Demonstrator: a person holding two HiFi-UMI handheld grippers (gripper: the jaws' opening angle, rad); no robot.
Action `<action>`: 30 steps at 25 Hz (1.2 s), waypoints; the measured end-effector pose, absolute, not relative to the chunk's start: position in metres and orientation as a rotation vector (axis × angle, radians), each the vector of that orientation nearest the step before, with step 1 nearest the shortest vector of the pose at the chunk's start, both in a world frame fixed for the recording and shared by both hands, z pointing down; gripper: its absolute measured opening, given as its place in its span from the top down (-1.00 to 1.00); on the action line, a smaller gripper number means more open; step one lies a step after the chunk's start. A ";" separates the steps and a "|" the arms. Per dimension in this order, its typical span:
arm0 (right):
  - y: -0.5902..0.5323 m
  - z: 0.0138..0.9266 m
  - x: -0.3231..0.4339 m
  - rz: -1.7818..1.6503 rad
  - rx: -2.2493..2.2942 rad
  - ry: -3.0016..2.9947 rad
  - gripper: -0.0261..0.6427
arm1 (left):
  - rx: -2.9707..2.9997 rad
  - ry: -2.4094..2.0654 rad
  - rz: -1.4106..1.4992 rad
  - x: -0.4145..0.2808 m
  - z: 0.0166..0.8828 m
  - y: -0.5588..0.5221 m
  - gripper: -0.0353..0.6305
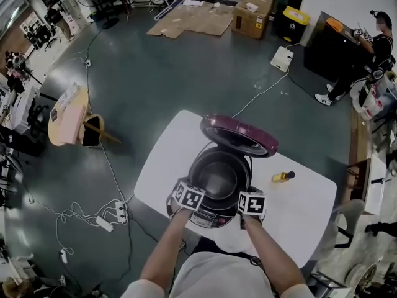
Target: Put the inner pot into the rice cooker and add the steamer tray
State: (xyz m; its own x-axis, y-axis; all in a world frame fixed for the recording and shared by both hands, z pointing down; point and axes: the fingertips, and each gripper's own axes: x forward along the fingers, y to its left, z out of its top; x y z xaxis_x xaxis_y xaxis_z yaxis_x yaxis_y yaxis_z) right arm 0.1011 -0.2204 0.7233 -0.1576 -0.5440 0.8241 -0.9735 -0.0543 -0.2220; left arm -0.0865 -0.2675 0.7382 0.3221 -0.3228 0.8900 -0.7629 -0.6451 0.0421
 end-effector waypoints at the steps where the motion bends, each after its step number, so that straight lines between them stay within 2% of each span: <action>1: -0.221 0.726 0.101 1.132 1.611 -1.722 0.68 | 2.134 -0.956 1.288 -0.087 0.740 -0.268 0.47; 15: -0.221 0.733 0.100 1.077 1.625 -1.639 0.64 | 2.136 -1.021 1.401 -0.092 0.748 -0.267 0.37; 17: -0.222 0.732 0.097 1.063 1.609 -1.645 0.57 | 2.151 -1.035 1.437 -0.093 0.749 -0.268 0.28; 19: -0.222 0.732 0.094 1.048 1.595 -1.642 0.40 | 2.170 -1.046 1.465 -0.094 0.748 -0.270 0.27; 23: -0.219 0.732 0.090 0.968 1.593 -1.630 0.29 | 2.185 -1.045 1.454 -0.095 0.749 -0.268 0.24; 25: -0.221 0.729 0.092 0.916 1.603 -1.636 0.16 | 2.198 -1.034 1.441 -0.093 0.748 -0.267 0.23; 30: -0.227 0.722 0.095 0.816 1.605 -1.676 0.11 | 2.228 -1.003 1.396 -0.095 0.745 -0.266 0.16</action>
